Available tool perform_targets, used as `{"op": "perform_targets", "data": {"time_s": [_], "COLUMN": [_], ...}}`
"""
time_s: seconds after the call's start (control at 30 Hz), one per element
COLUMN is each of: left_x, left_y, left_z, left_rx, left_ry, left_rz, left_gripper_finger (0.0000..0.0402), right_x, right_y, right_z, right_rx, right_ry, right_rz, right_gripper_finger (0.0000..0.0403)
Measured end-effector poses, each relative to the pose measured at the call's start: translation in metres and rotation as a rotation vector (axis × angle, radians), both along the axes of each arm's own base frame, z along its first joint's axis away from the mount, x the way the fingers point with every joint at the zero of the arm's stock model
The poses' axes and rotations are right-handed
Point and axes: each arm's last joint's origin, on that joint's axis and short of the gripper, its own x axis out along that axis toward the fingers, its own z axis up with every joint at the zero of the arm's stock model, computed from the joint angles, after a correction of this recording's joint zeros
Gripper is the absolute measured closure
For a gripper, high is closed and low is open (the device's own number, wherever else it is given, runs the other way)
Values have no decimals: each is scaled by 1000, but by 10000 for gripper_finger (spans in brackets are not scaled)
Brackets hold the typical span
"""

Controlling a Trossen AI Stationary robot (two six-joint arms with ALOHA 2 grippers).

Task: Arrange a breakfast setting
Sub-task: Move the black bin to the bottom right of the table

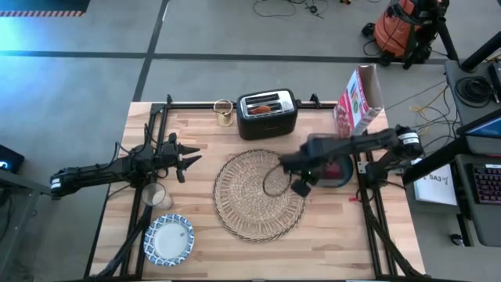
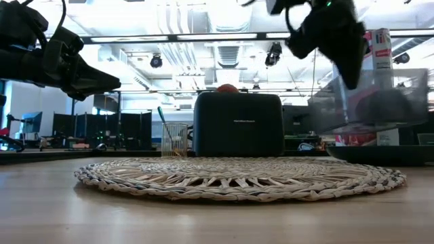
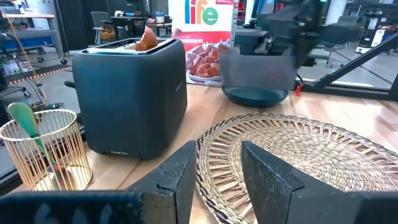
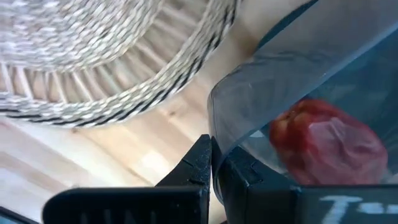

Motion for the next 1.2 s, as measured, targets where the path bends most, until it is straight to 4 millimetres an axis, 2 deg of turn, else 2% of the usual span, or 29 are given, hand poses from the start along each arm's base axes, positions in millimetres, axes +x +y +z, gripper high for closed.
{"op": "perform_targets", "data": {"time_s": [0.37,0.57,0.73,0.93,1.07,1.2], "left_x": [0,0,0,0,0,0], "left_y": [0,0,0,0,0,0], "left_z": [0,0,0,0,0,0], "left_rx": [0,0,0,0,0,0], "left_ry": [0,1,0,1,1,0], "left_rz": [0,0,-1,0,-1,0], "left_gripper_finger": [290,290,290,290,290,290], "right_x": [-19,-38,-54,-67,-70,-71], "right_y": [98,148,178,206,232,251], "right_z": [0,-1,-6,-12,-23,-39], "right_rx": [73,117,127,156,223,284], "right_ry": [7,-44,-46,-60,-82,-29], "right_rz": [-79,27,117,65,108,110], "right_gripper_finger": [394,394,394,394,394,394]}}
